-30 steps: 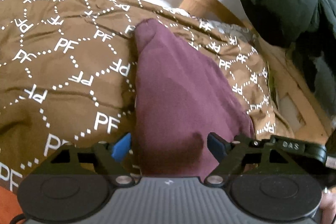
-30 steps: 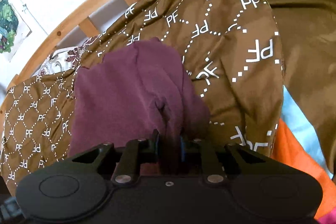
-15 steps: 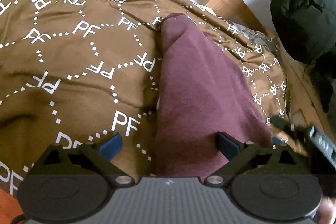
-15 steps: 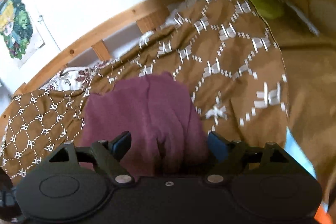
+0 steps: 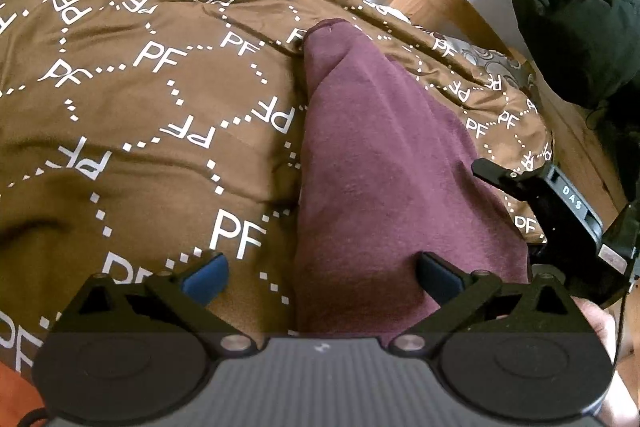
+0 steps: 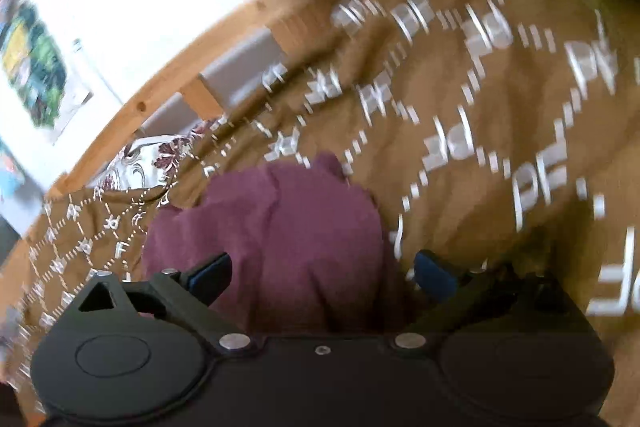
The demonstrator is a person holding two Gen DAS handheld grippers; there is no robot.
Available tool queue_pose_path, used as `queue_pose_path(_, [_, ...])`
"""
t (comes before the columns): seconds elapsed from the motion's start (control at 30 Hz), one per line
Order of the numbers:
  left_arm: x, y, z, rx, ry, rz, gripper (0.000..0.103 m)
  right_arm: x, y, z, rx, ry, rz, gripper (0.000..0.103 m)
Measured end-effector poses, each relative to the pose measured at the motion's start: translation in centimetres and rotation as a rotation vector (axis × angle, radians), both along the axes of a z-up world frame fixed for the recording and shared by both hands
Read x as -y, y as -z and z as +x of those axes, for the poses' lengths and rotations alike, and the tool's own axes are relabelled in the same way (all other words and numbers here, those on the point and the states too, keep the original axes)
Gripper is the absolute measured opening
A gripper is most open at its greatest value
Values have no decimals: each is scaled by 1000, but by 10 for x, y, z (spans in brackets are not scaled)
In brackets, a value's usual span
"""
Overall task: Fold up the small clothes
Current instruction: 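Grasp the folded shirt end with the right gripper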
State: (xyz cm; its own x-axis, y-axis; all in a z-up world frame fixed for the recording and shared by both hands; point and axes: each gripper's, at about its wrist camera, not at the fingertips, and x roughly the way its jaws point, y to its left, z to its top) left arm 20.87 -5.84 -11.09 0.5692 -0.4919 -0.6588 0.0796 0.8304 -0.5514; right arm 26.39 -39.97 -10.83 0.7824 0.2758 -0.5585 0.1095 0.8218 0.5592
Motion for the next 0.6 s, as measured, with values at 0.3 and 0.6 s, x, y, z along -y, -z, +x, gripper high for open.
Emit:
queue_pose_path(0.3, [2, 0, -1, 12, 3, 19, 102, -8, 4, -7, 14, -39, -23, 102])
queue_pose_path(0.6, [3, 0, -2, 18, -1, 24, 103, -7, 5, -11, 6, -20, -27, 96])
